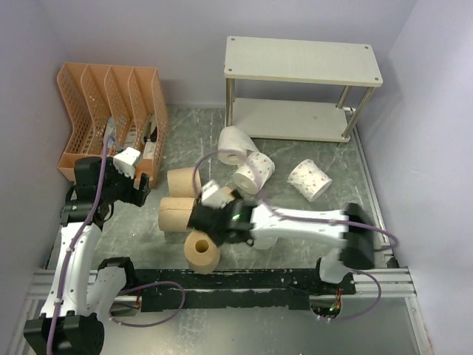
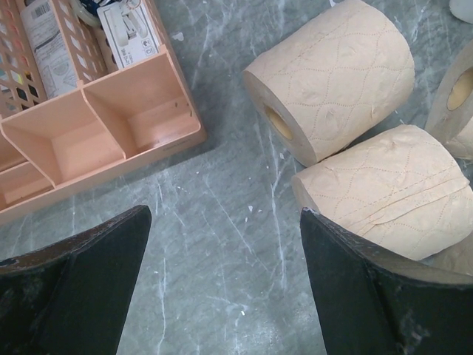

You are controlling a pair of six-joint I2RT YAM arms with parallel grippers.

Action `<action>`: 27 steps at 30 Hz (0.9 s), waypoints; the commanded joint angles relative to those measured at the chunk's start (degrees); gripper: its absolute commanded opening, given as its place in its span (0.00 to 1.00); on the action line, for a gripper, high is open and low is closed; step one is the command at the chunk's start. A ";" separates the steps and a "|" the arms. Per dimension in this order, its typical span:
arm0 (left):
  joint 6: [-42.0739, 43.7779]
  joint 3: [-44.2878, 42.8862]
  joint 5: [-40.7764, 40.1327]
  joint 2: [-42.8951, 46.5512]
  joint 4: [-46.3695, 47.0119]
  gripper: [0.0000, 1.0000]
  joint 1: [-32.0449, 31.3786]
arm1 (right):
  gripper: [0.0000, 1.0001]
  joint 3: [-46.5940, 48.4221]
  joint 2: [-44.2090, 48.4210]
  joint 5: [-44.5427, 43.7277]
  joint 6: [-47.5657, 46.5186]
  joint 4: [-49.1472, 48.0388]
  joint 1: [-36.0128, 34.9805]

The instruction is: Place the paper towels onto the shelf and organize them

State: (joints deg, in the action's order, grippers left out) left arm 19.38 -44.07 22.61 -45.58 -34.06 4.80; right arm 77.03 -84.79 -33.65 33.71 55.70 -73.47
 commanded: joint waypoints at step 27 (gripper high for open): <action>1.00 -0.13 0.22 -2.39 1.11 0.94 0.87 | 0.40 -9.32 -15.67 -10.53 18.00 13.71 -2.74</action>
State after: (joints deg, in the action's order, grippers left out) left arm 19.62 -44.07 22.65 -47.77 -34.09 5.10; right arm 69.63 -100.42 -43.11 52.38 75.37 -78.30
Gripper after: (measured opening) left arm 0.937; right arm 0.447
